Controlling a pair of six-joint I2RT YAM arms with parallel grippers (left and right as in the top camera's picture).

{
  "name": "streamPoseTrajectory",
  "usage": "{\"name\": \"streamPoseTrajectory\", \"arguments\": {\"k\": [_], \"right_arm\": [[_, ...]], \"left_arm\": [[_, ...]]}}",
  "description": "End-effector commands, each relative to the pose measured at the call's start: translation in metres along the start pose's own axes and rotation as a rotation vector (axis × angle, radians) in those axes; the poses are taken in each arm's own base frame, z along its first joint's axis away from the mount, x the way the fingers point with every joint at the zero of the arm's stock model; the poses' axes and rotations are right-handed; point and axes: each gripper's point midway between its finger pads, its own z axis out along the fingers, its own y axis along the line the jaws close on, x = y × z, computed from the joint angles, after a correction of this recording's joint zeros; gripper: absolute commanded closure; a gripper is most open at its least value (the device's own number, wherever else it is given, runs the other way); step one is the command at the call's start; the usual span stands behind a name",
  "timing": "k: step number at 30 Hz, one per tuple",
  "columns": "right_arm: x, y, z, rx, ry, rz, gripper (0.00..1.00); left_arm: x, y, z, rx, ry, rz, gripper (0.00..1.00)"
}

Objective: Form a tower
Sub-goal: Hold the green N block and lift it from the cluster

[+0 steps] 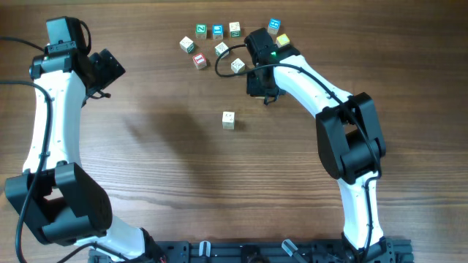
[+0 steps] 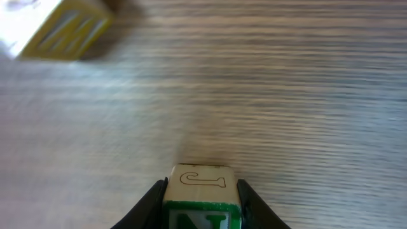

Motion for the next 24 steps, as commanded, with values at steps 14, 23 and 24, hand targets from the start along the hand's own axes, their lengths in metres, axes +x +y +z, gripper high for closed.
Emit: {"name": "streamPoseTrajectory", "arguments": {"k": [14,23,24], "right_arm": [[-0.0044,0.0113,-0.0101,-0.055,-0.016,-0.122,0.46],[-0.0004,0.0111,-0.0101,-0.058,0.001,-0.122,0.32],[-0.0004,0.0111,-0.0101,-0.058,0.001,-0.122,0.25]], "left_arm": [[-0.0083,0.0001,-0.0101,0.006,-0.034,0.005,0.0],[-0.0083,0.0001,-0.0101,0.006,-0.034,0.005,0.0],[-0.0083,0.0001,-0.0101,0.006,-0.034,0.005,0.0]]}}
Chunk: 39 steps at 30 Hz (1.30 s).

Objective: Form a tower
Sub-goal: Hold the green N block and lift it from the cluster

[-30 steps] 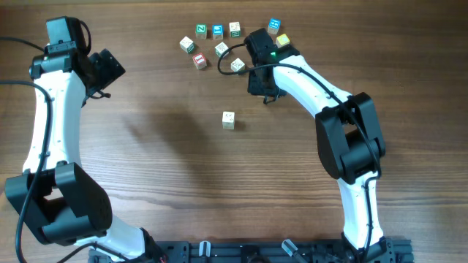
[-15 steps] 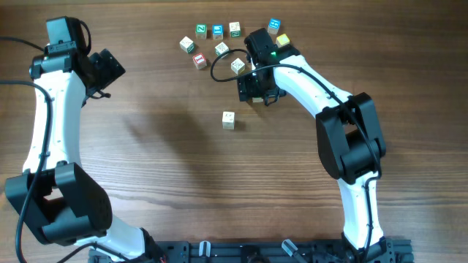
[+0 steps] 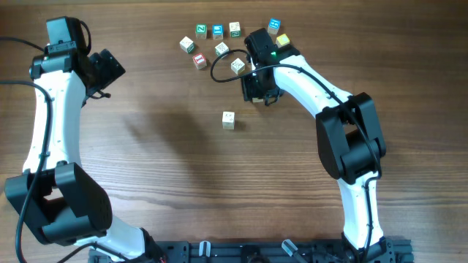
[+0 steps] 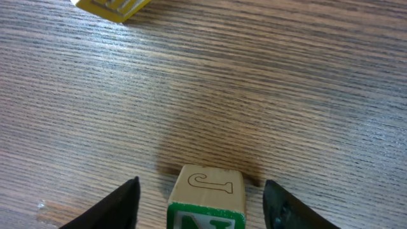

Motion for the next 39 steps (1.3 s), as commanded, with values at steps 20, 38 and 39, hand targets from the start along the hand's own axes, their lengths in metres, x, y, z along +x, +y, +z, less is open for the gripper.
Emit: {"name": "streamPoseTrajectory", "arguments": {"k": [20,38,39], "right_arm": [[-0.02,0.005,-0.027,-0.006,-0.074,-0.006,0.43],[-0.006,0.002,-0.034,0.007,-0.023,-0.007,0.58],[-0.006,0.002,-0.034,0.008,-0.021,-0.006,0.58]], "left_arm": [[-0.008,0.0,-0.01,0.006,-0.034,0.005,0.0],[-0.008,0.0,-0.01,0.006,-0.034,0.005,0.0],[-0.008,0.0,-0.01,0.006,-0.034,0.005,0.0]]}}
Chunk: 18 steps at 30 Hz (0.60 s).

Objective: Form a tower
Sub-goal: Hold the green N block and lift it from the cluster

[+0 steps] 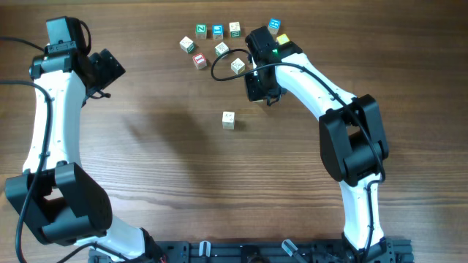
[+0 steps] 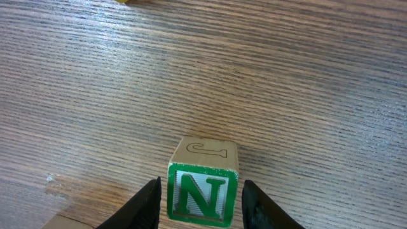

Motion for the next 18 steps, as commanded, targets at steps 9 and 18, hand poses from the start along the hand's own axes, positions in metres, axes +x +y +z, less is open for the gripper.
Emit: {"name": "streamPoseTrajectory", "arguments": {"k": [9,18], "right_arm": [[-0.0096,0.002,-0.018,0.001,-0.045,-0.003,0.62],[-0.0099,0.002,-0.018,0.001,-0.046,-0.002,0.67]], "left_arm": [[-0.0083,0.0001,-0.0101,0.006,-0.034,0.005,0.0],[-0.0083,0.0001,-0.0101,0.006,-0.034,0.005,0.0]]}}
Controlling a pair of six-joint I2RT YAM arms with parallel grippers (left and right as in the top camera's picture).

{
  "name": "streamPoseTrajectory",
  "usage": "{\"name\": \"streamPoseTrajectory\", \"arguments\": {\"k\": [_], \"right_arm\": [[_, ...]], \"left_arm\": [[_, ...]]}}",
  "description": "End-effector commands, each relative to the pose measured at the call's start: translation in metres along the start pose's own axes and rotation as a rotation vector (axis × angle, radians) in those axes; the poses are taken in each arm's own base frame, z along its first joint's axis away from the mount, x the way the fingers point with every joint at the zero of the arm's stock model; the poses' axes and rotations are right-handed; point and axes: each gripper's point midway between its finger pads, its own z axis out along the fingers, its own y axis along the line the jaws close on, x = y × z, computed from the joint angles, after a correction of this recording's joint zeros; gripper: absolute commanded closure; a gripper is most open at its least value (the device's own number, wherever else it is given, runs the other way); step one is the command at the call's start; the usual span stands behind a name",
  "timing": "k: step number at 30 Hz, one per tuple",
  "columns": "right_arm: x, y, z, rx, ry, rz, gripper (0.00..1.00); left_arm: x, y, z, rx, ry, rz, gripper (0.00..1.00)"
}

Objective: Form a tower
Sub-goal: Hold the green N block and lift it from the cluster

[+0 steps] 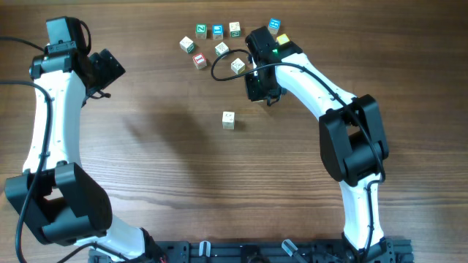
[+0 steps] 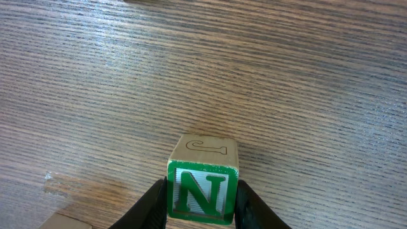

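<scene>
In the right wrist view a wooden cube (image 2: 203, 184) shows a green N on its near face and a J on its top. My right gripper (image 2: 201, 202) is shut on it, with a dark finger pressed to each side. The cube sits low over the wood grain. From overhead the right gripper (image 1: 262, 86) covers the cube, just right of the lone pale block (image 1: 229, 120) near the table's middle. My left gripper (image 1: 110, 68) hangs far off at the left, and its jaws are unreadable.
Several loose letter blocks lie at the back: a green one (image 1: 201, 30), a blue one (image 1: 218, 31), a red one (image 1: 200, 61), a pale one (image 1: 238, 66) and a yellow one (image 1: 283, 40). A pale block corner (image 2: 60, 222) shows at the wrist view's lower left.
The right gripper's fingers stood a little apart from the N cube's sides. They now press against both sides. Cube and arm are almost where they were. The left arm has not moved.
The right gripper first had the N cube between its fingers, low over the table. Then its fingers stood wide open with the cube resting on the wood. Later they were narrowed around it with gaps. Now they are shut on it again.
</scene>
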Motion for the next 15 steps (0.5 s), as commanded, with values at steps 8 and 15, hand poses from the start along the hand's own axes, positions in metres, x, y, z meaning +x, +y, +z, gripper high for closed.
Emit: {"name": "streamPoseTrajectory", "arguments": {"k": [8,15], "right_arm": [[-0.0111,0.0025,-0.018,-0.002,-0.051,-0.001,0.74],[-0.0153,0.0036,-0.0183,-0.006,-0.068,-0.002,0.56]], "left_arm": [[-0.0083,0.0001,-0.0101,0.006,-0.034,0.005,0.0],[-0.0083,0.0001,-0.0101,0.006,-0.034,0.005,0.0]]}}
